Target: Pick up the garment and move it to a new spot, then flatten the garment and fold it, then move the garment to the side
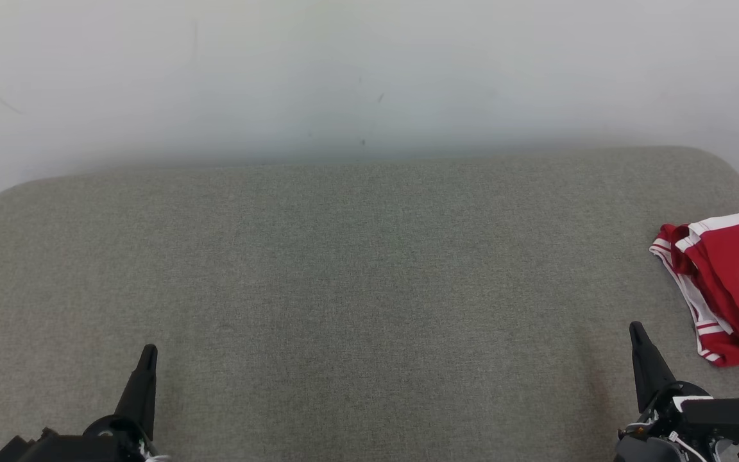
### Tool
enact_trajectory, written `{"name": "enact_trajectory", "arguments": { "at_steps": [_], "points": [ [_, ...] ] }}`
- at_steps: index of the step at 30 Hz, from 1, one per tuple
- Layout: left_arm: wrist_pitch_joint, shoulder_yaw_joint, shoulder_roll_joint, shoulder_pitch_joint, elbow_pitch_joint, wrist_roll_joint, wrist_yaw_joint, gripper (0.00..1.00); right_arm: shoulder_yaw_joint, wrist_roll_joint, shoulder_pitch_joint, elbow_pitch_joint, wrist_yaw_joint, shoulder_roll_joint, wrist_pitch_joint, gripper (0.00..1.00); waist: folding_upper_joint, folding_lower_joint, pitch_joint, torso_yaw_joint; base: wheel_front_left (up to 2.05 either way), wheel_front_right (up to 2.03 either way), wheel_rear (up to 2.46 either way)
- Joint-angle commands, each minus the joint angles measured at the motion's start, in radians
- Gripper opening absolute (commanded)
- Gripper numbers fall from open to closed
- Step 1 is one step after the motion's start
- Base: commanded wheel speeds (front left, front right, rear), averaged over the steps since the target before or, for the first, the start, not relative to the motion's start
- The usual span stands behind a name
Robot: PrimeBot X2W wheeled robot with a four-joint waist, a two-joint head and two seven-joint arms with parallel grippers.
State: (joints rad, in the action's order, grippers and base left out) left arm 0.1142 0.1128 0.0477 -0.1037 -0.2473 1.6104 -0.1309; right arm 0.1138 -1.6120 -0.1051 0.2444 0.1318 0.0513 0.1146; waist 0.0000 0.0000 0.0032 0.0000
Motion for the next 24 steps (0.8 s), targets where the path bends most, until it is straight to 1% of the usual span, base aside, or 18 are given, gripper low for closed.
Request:
{"name": "enact_trajectory", "arguments": {
  "at_steps": [1, 24],
  "points": [
    [0.003, 0.003, 0.005, -0.012, 0.003, 0.005, -0.001, 0.0, 0.003, -0.002, -0.007, -0.002, -0.002, -0.002, 0.003, 0.0, 0.0, 0.0, 0.0, 0.0, 0.0, 0.0, 0.0],
    [0.003, 0.003, 0.005, -0.012, 0.003, 0.005, -0.001, 0.0, 0.002, -0.002, -0.007, -0.002, -0.002, -0.002, 0.003, 0.0, 0.0, 0.0, 0.0, 0.0, 0.0, 0.0, 0.0]
  ]
}}
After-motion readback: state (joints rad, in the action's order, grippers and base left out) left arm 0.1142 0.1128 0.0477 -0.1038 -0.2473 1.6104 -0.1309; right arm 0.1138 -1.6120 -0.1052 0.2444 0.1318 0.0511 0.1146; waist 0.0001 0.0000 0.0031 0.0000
